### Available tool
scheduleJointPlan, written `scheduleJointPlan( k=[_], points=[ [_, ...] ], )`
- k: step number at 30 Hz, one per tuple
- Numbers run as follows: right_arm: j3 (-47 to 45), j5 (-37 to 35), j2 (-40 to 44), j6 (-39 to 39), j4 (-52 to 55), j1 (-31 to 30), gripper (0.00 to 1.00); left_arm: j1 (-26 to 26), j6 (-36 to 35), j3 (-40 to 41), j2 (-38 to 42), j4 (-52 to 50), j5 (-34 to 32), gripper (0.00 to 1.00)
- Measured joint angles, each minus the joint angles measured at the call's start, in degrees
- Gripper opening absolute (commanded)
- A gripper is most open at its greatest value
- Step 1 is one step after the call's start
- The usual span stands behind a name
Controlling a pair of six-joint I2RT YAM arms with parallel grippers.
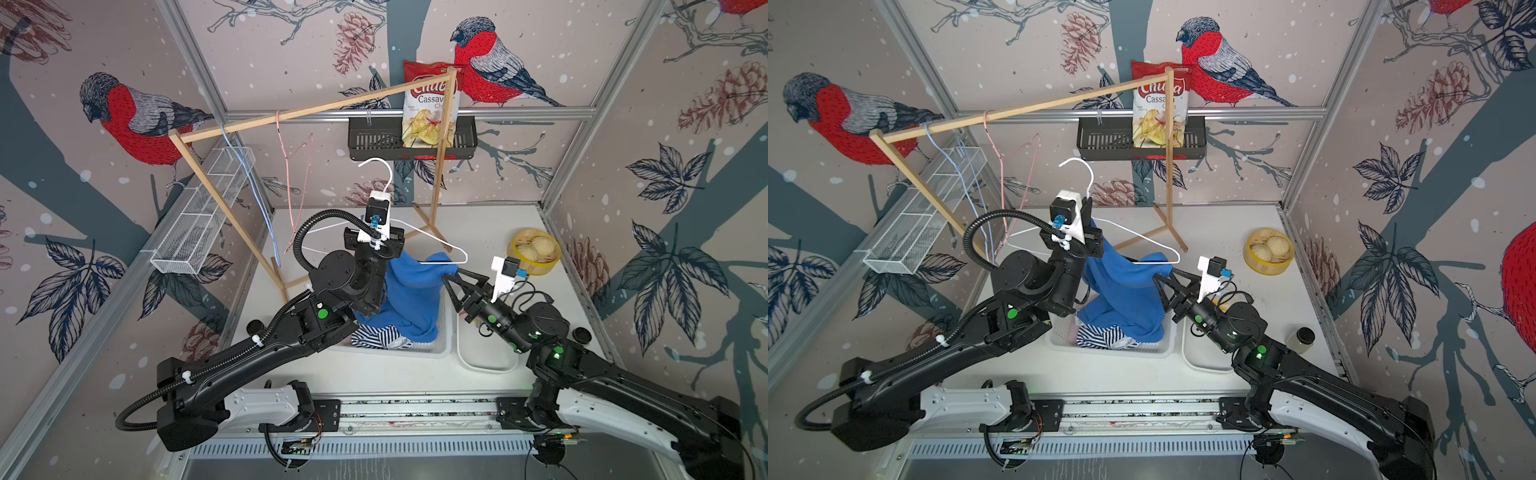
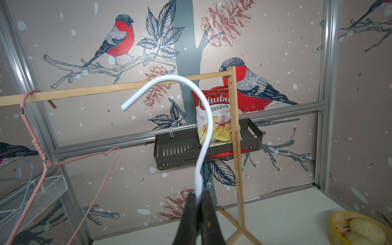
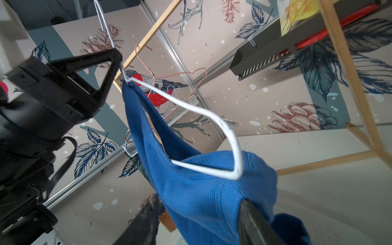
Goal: Remove the clothespins securing tank tops to the hanger
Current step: Remove the tank top from the hanger.
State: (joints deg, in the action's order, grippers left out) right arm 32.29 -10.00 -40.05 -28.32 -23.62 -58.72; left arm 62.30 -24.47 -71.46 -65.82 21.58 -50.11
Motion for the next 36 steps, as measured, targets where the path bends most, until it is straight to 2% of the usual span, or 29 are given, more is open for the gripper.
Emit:
scheduleJointPlan(
  k=[6, 11, 18, 25, 29, 36],
  points=[
    [3.23, 0.11, 13.18, 3.78, 10.49, 2.58, 0.58, -3.15, 0.76, 2.14, 1.22, -0.28, 1.92, 0.0],
    [10.58, -1.9, 14.62, 7.61, 18.47, 4.52, 0.57, -5.05, 3.89, 3.28, 2.75, -1.31, 4.87, 0.0],
    [25.51, 4.0, 0.63, 15.17, 27.43, 5.79, 0.56, -5.11, 5.99, 4.59, 2.73, -1.73, 8.83, 0.0],
    [42.32, 19.08, -17.16, 22.62, 37.44, 12.79, 0.55, -5.11, 6.67, 6.73, 3.43, -1.01, 13.97, 0.0],
    [50.58, 25.18, -25.55, 26.86, 42.99, 13.33, 0.55, -5.11, 6.58, 8.04, 4.09, 0.48, 16.81, 0.0],
    [53.66, 31.36, -31.28, 28.57, 46.51, 13.22, 0.53, -4.81, 4.5, 8.94, 3.54, 3.08, 19.04, 0.0]
  ],
)
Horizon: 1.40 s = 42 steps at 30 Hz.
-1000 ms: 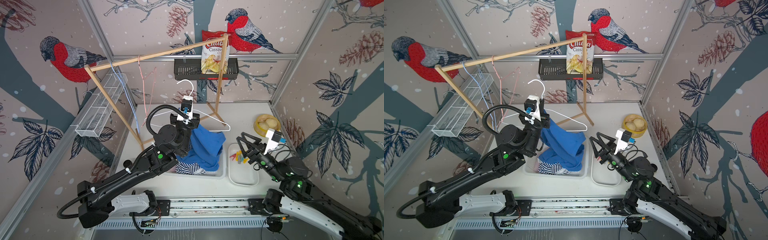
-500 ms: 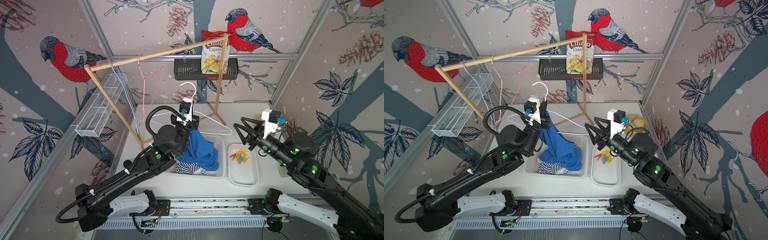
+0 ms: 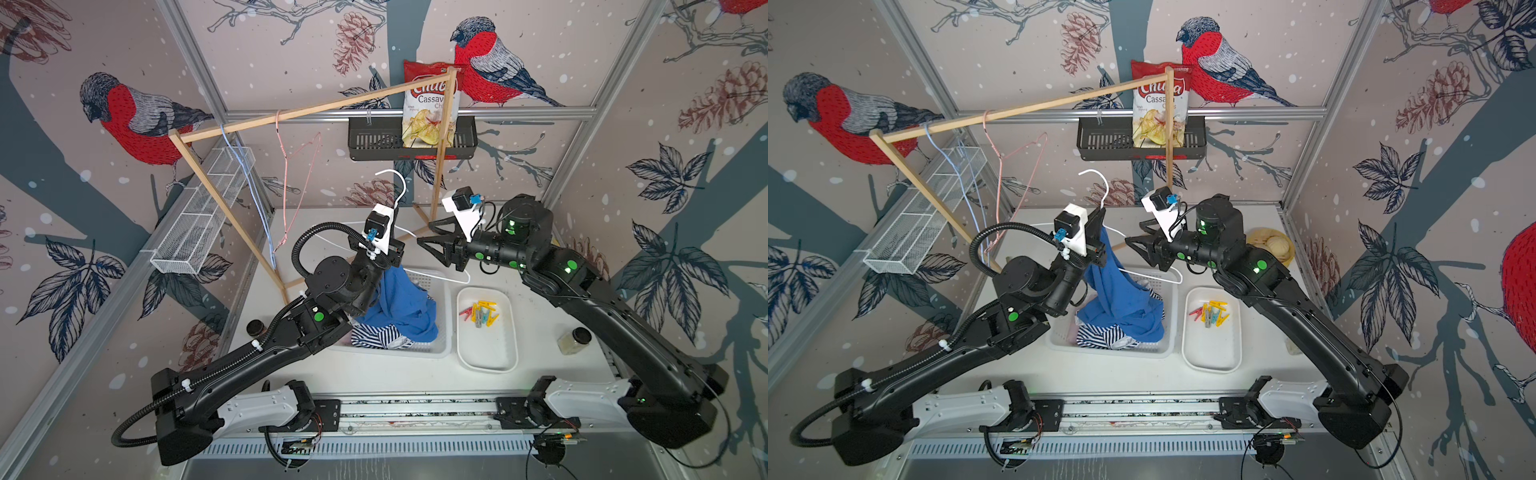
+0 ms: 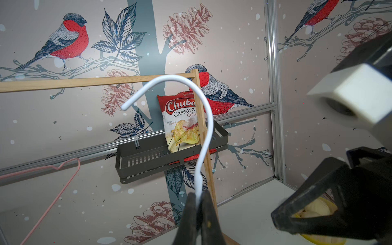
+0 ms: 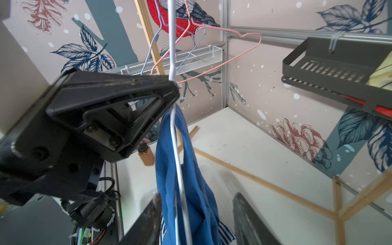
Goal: Remove the clothespins securing tank tops to the hanger
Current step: Remove the tank top from the hanger.
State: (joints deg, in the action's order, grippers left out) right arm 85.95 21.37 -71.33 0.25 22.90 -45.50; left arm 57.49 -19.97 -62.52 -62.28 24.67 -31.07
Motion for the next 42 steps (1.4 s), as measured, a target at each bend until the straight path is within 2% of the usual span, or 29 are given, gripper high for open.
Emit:
scheduleJointPlan(
  k=[2, 3, 5, 9, 11, 12, 13, 14, 18, 20, 21, 30, 31, 33, 35, 39, 42],
  points=[
    [-0.26, 0.79, -0.2, 0.0, 0.07, -0.07, 0.51, 0.37, -0.92, 0.09, -0.44, 0.42, 0.57, 0.0],
    [-0.59, 1.11, -0.15, 0.0, -0.02, -0.07, 0.47, 0.5, -1.33, 0.17, -0.63, 0.61, 0.87, 0.0],
    [-1.92, 1.44, 0.15, 0.0, -0.07, -0.15, 0.33, 0.94, -2.23, 0.2, -1.27, 1.22, 1.07, 0.0],
    [-3.5, 1.62, 0.59, 0.04, 0.02, -0.15, 0.13, 1.6, -3.58, 0.2, -2.25, 2.54, 1.33, 0.0],
    [-4.02, 1.7, 0.94, 0.59, -0.02, -0.35, 0.0, 1.77, -4.04, 0.0, -2.73, 2.97, 1.44, 0.0],
    [-4.33, 2.4, 1.18, 1.18, -0.13, -0.46, 0.0, 1.81, -4.2, -0.28, -3.04, 2.91, 1.49, 0.01],
    [-4.7, 1.7, 1.55, 1.01, -0.37, -0.63, 0.0, 1.9, -4.39, -0.74, -3.43, 2.71, 1.46, 0.06],
    [-5.09, 1.55, 1.97, 1.11, -0.66, -0.63, 0.0, 1.99, -4.39, -1.4, -3.8, 2.12, 1.51, 0.16],
    [-6.12, 1.31, 3.17, 1.31, -1.36, -0.66, 0.0, 2.25, -3.8, -3.78, -4.46, 1.03, 2.14, 0.73],
    [-6.43, 1.05, 3.8, 1.36, -1.33, -0.63, 0.0, 2.25, -3.17, -4.26, -4.07, 0.22, 2.14, 0.93],
    [-6.49, 0.46, 4.11, 1.44, -1.31, -0.63, 0.0, 2.25, -2.43, -4.26, -3.72, -0.39, 2.12, 0.99],
    [-8.2, -2.58, 7.43, 2.54, -1.03, -0.63, 0.0, 2.25, 2.78, -2.51, 2.54, -7.5, 2.12, 0.99],
    [-8.33, -2.78, 7.91, 2.54, -0.96, -0.63, 0.0, 2.25, 3.89, -1.53, 3.87, -8.28, 2.08, 0.98],
    [-8.52, -3.04, 8.72, 2.51, -0.98, -0.63, 0.0, 2.25, 5.95, 0.87, 6.45, -8.63, 1.79, 0.9],
    [-8.79, -3.41, 9.51, 2.51, -1.01, -0.63, 0.0, 2.25, 7.69, 3.56, 8.94, -8.59, 1.88, 0.89],
    [-9.4, -4.0, 10.49, 2.27, -1.49, -0.98, 0.0, 2.25, 11.06, 9.2, 12.24, -8.61, 5.66, 0.88],
    [-9.86, -3.67, 10.64, 2.1, -2.01, -1.6, 0.0, 2.25, 12.61, 10.01, 11.8, -9.11, 9.25, 0.84]
  ],
)
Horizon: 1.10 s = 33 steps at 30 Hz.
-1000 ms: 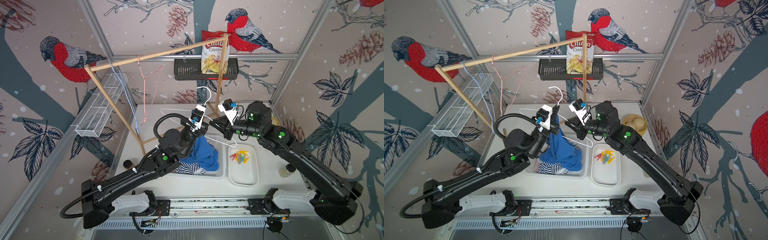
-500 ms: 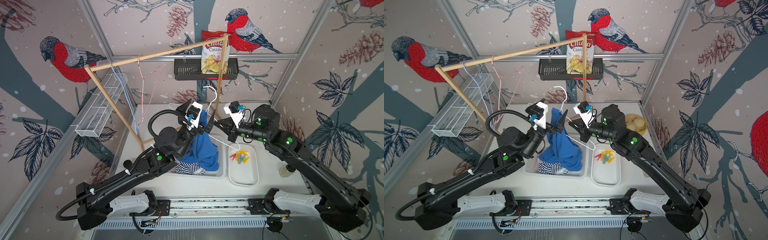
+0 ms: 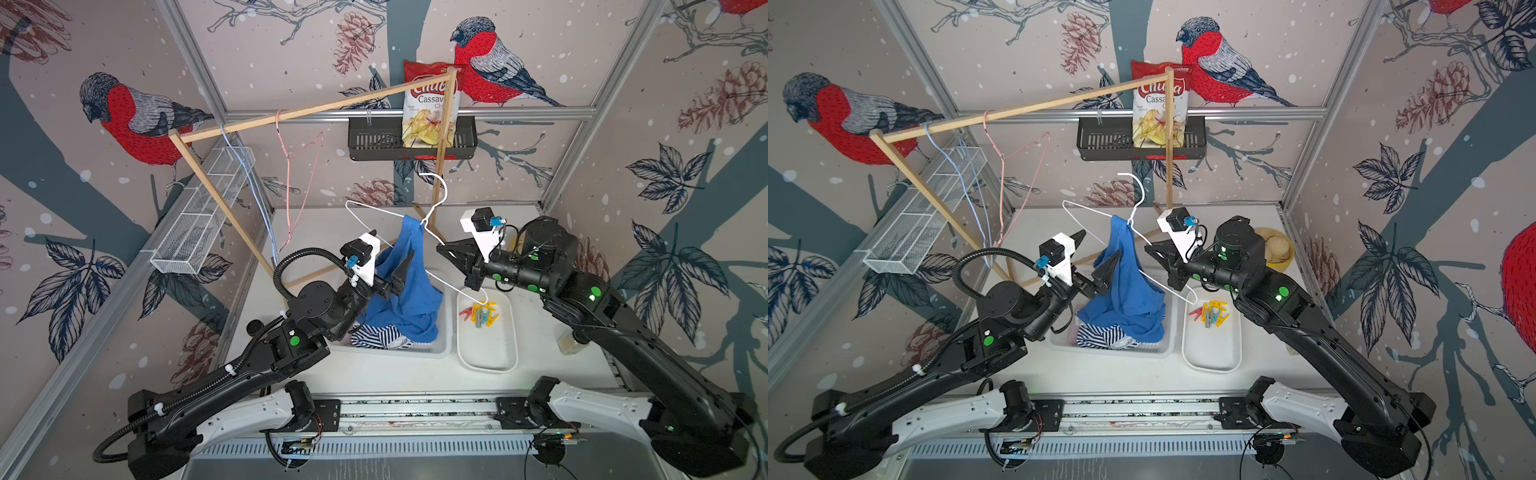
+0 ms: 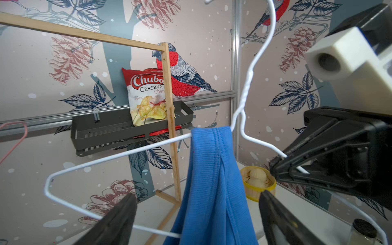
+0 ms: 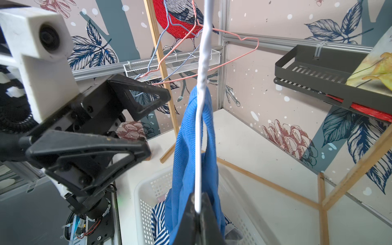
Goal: Remove the clothespins securing tank tops to the hanger
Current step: Remove the tank top from the hanger.
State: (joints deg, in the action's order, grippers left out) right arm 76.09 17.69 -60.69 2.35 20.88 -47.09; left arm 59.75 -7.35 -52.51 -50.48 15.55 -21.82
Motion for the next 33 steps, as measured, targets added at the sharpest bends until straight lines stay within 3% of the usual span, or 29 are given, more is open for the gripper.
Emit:
scheduleJointPlan(
  k=[2, 5, 8, 11, 18, 23, 33],
  points=[
    [-0.04, 0.11, -0.22, -0.37, -0.22, -0.48, 0.0, 0.0, 0.81, -0.24, -0.92, -0.11, 2.21, 0.79],
    [-0.04, 0.15, -0.5, -0.61, -0.31, -1.2, 0.0, 0.0, 1.49, -1.92, -3.74, -1.44, 2.47, 0.61],
    [-0.02, 0.11, -0.5, -0.63, -0.31, -1.55, 0.0, 0.0, 1.97, -3.58, -6.05, -2.91, 2.27, 0.25],
    [-0.02, 0.07, -0.28, -0.63, -0.24, -1.68, 0.0, 0.0, 1.99, -5.33, -7.34, -4.39, 1.99, 0.01],
    [-0.55, -1.16, 0.76, -0.81, -0.17, -1.73, 0.0, -0.63, 2.93, -6.19, -6.25, -4.59, -3.04, 0.0],
    [-3.39, -1.9, 2.36, -1.46, 0.63, -2.14, 0.0, -3.15, 3.93, -5.9, -2.95, -4.44, -10.56, 0.0],
    [-10.86, -3.5, 12.74, -7.28, 2.64, -3.61, 0.0, -6.38, 4.52, -3.89, 0.52, -6.05, -18.8, 0.0]
  ],
)
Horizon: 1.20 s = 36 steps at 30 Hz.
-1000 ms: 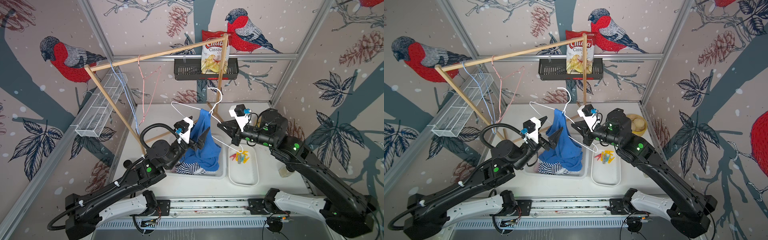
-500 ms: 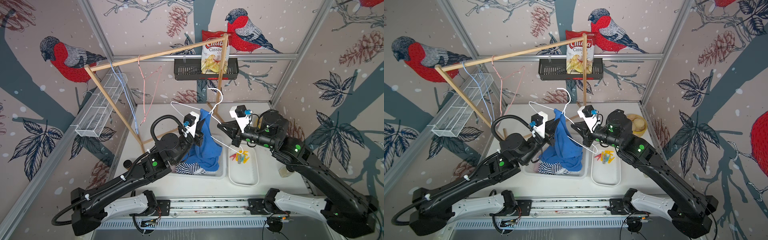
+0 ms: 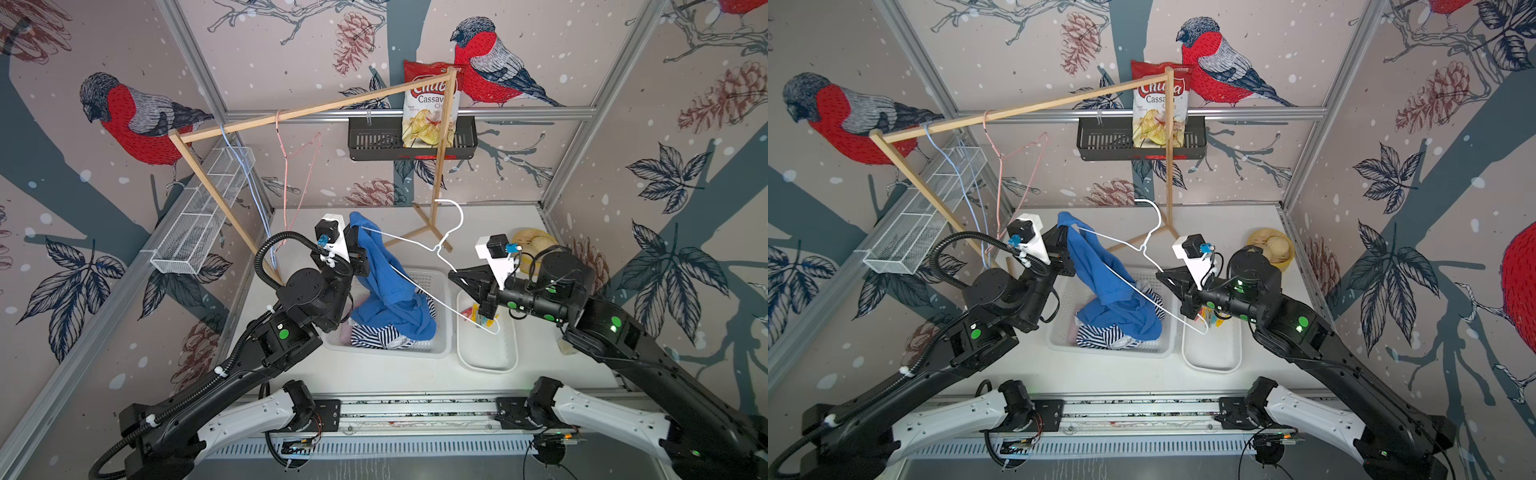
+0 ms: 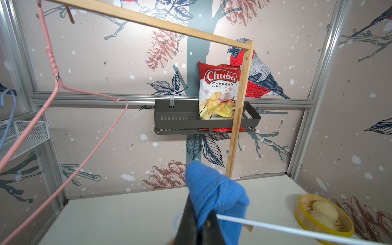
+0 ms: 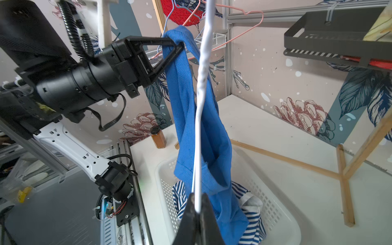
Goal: Remove the clothespins securing tank tops to the hanger
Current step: Remove the tank top from the hanger, then place the tank top in the basket.
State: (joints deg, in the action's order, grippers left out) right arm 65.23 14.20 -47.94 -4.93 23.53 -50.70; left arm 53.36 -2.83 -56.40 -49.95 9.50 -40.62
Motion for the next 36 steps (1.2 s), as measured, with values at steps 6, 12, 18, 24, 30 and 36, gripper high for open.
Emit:
scheduleJointPlan(
  k=[6, 12, 18, 24, 30, 36],
  points=[
    [-0.74, -5.29, 6.58, -2.91, 3.08, -0.15, 0.0, -0.04, 1.9, 2.73, 1.14, -2.82, -0.04, 0.0],
    [-0.33, -13.57, 7.56, -4.37, 4.35, -0.13, 0.0, -0.04, 1.44, 5.86, 3.02, -3.26, 1.22, 0.0],
    [3.63, -16.92, 0.52, -3.26, 4.66, -0.13, 0.0, -0.07, -0.52, 8.7, 2.54, -5.33, 11.1, 0.0],
    [14.16, -21.51, -8.72, 0.9, 3.93, -0.02, 0.0, -0.04, -0.68, 13.14, 0.61, -7.61, 20.33, 0.0],
    [29.14, -22.93, -21.51, 5.4, 5.16, 1.01, 0.0, 0.07, 1.36, 15.54, -5.6, -11.45, 24.09, 0.0],
    [54.47, -22.03, -40.24, 9.14, 13.4, 4.28, 0.0, 0.07, 8.7, 14.08, -14.4, -17.11, 23.87, 0.05]
  ],
)
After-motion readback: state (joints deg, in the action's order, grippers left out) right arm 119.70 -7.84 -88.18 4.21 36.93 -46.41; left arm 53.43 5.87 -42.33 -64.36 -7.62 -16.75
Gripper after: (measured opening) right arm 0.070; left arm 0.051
